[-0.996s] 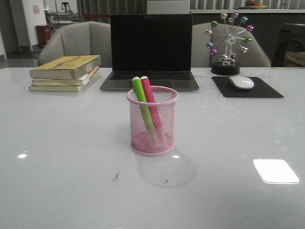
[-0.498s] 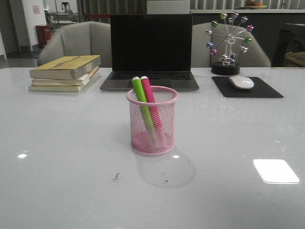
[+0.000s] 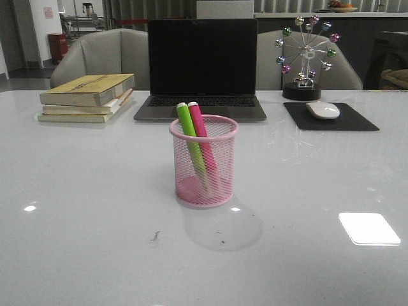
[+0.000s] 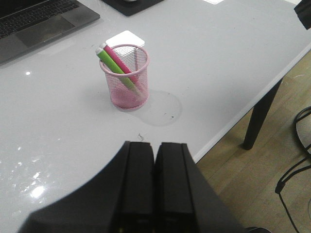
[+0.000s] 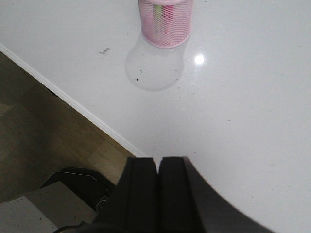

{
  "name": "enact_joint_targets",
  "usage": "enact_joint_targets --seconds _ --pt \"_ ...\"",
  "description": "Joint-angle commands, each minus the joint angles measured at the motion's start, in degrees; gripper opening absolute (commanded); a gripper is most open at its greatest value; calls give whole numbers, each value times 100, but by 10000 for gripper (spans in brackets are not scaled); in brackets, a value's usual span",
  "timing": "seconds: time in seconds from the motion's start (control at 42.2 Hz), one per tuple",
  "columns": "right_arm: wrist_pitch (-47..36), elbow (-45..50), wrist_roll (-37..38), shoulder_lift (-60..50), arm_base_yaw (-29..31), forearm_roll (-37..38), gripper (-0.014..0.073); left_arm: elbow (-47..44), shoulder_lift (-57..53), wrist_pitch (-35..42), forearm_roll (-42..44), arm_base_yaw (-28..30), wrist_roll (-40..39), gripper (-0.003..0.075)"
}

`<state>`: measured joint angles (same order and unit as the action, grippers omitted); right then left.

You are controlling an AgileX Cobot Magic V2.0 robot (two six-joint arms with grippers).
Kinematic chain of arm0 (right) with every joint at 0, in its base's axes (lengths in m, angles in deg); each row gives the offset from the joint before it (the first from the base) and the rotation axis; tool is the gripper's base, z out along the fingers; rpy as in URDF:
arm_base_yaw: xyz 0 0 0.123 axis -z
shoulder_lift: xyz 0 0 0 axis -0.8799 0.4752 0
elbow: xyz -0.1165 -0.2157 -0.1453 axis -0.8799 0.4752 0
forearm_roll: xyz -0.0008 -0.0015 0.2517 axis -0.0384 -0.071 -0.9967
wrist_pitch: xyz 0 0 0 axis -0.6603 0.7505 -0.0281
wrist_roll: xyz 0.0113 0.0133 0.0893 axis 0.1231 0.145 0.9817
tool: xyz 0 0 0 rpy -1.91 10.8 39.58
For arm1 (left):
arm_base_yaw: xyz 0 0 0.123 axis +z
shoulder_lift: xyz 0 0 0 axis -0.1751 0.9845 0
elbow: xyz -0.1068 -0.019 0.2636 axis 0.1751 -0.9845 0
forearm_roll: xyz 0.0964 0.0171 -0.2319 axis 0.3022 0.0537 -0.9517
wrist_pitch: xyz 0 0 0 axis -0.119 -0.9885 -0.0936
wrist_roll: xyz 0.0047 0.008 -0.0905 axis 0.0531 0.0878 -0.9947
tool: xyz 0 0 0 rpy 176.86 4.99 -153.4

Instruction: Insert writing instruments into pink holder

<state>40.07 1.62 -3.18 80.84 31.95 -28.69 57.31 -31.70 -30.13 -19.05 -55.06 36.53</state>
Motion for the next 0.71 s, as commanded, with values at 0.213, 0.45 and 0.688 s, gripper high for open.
enact_joint_targets --seconds 0.213,0.45,0.688 --pt "-314 -152 -22 -30 30 -89 56 140 -4 456 -67 -13 -61 91" --pt "-320 -152 -22 -30 30 -89 56 -330 -405 1200 -54 1112 -61 92" --pt "-320 -152 -22 -30 30 -89 56 -2149 -1629 3710 -64 2795 -61 92"
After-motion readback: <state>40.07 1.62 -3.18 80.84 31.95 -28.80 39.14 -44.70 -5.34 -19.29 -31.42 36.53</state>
